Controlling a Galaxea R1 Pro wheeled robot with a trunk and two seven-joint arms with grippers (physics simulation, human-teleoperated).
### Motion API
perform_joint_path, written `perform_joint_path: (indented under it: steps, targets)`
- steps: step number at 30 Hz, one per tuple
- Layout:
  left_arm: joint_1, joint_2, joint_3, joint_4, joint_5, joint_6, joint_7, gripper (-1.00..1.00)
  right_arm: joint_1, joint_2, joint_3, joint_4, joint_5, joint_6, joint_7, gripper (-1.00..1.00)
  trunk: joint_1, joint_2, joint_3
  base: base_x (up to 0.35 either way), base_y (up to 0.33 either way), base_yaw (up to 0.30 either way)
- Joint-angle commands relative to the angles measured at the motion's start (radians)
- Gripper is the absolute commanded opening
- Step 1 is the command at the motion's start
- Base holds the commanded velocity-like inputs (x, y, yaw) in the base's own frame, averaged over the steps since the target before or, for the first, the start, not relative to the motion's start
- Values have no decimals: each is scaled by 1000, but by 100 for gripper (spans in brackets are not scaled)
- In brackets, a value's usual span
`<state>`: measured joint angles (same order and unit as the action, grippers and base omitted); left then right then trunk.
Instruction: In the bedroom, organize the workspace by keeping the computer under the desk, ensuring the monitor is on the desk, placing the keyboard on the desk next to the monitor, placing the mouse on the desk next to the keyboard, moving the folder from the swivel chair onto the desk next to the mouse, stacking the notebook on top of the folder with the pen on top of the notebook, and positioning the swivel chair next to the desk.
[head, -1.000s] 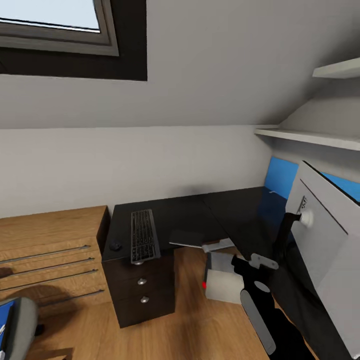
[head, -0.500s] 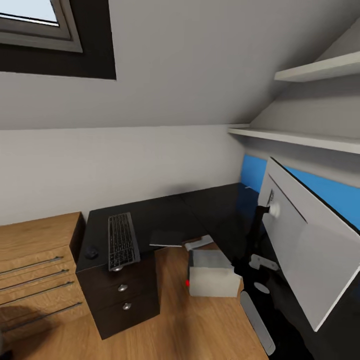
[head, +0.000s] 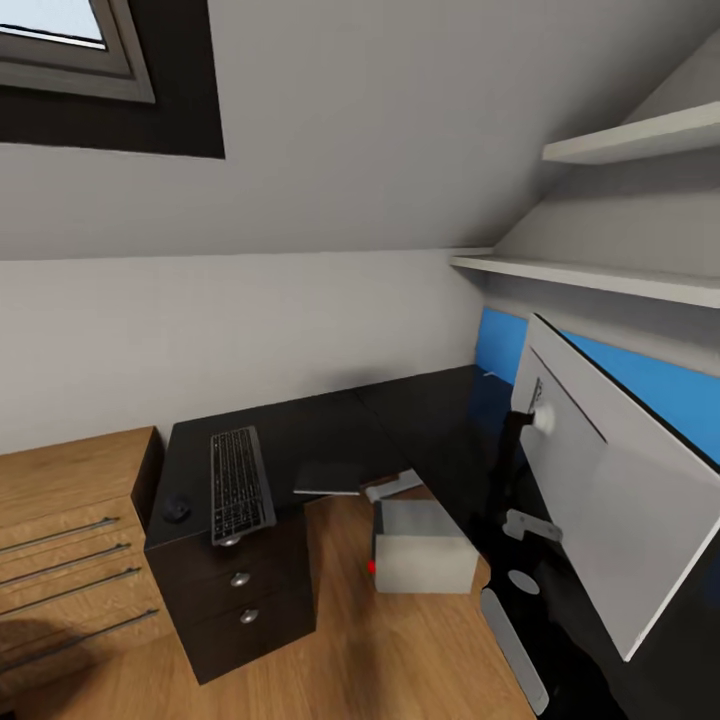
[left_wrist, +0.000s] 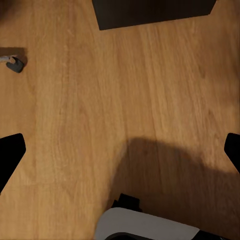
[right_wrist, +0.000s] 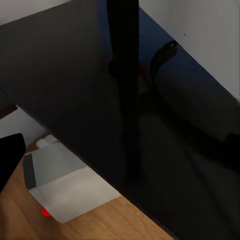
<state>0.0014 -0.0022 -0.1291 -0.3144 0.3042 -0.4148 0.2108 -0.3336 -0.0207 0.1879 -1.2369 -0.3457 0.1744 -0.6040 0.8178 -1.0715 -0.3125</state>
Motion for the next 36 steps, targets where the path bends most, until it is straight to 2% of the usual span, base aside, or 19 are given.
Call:
perform_joint_path:
  steps: [1,8,9,12,20,24,29,32,33,36]
  targets:
    - [0,1,-9,-2,6,-2,7,100,-1,-1,3,3,-3,4,-8,100,0,-1,-1,127,98,-2]
    - [0,1,-11,-2,5,-1,6,100,-1,-2,1,63,0,-27,-8,100,0,-1,-1,141,115,-1]
    - [0,1,-12,-2,5,-1,6,100,-1,-2,1,80,2,-70,-8,100,0,-1,-1,24,20,0]
    - [0,1,-12,-2,4,-1,6,100,-1,-2,1,87,7,-99,-8,100,0,-1,-1,16,13,0]
    - [0,-1,-17,-2,1,-2,3,100,-2,-2,0,150,77,-200,-9,100,0,-1,-1,194,2,0]
    - [0,-1,-18,-2,1,-2,4,100,-4,-2,-1,187,92,-257,-9,100,0,-1,-1,79,0,0]
    - [0,-1,-18,-2,1,-2,4,100,-9,-7,-1,233,95,-285,-9,100,0,-1,-1,22,0,0]
    - [0,-1,-19,0,2,-1,4,100,-46,-25,-2,292,94,-295,-7,100,0,-1,-1,5,0,0]
    - [0,-1,-20,0,2,-1,4,100,-108,-33,-2,371,93,-302,-4,100,0,-1,-1,1,0,0]
    - [0,-1,-20,0,2,-1,4,100,-188,-36,-2,488,91,-331,1,100,0,-1,-1,0,0,0]
